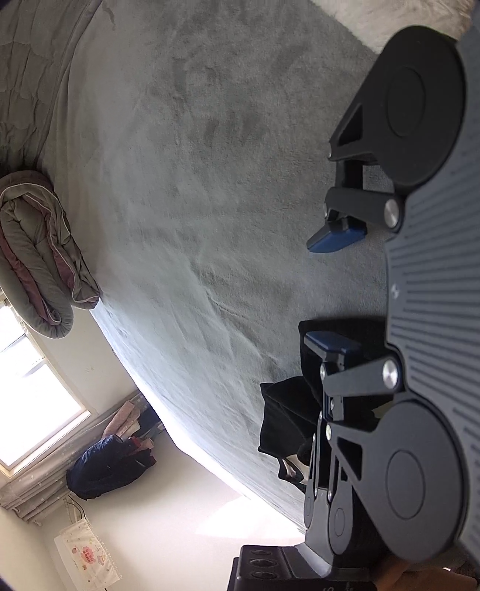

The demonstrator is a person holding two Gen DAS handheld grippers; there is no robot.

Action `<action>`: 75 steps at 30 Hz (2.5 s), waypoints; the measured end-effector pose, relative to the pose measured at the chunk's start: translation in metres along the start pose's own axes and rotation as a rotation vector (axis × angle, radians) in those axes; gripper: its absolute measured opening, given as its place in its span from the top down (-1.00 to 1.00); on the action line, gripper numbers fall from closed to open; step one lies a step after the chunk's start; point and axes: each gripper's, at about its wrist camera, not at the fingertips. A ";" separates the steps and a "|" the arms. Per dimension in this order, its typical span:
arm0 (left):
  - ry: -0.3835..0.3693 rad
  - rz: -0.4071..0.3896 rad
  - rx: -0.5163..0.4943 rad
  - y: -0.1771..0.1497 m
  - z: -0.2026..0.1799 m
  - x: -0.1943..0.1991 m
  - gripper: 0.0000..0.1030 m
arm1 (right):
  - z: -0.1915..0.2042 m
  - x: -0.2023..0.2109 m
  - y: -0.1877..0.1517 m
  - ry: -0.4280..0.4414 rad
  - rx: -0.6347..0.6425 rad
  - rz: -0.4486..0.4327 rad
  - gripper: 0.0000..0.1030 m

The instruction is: Fold clothes

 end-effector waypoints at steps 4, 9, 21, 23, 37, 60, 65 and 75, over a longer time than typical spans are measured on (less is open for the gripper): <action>0.020 -0.116 0.138 -0.015 0.012 0.034 0.89 | 0.000 0.002 0.002 0.036 -0.001 -0.001 -0.01; 0.115 -0.136 0.234 -0.047 0.030 0.059 0.92 | 0.006 -0.001 0.001 0.079 0.015 0.023 -0.01; 0.186 0.096 0.195 -0.093 0.056 0.056 0.93 | 0.022 -0.030 -0.007 0.268 -0.027 0.159 -0.03; 0.167 0.119 0.153 -0.092 0.052 0.057 0.93 | 0.025 -0.035 -0.010 0.310 -0.038 0.187 -0.01; 0.217 -0.077 -0.044 -0.041 0.039 0.084 0.75 | 0.022 -0.021 -0.009 0.181 -0.004 0.075 0.94; 0.107 0.091 -0.198 -0.033 -0.037 -0.005 0.90 | -0.009 -0.004 -0.007 0.190 -0.247 -0.160 0.71; -0.161 0.134 0.084 -0.008 -0.018 -0.009 0.90 | -0.012 0.025 -0.001 0.123 -0.207 -0.277 0.60; -0.410 0.056 0.340 0.044 -0.043 -0.017 0.91 | -0.015 0.069 -0.002 -0.152 -0.138 -0.527 -0.06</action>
Point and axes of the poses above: each gripper's, at about its wrist camera, not at the fingertips, and x roughly against the way its jaws point, z to its left, y to its top, and after that the axes turned 5 degrees about z, right-handed
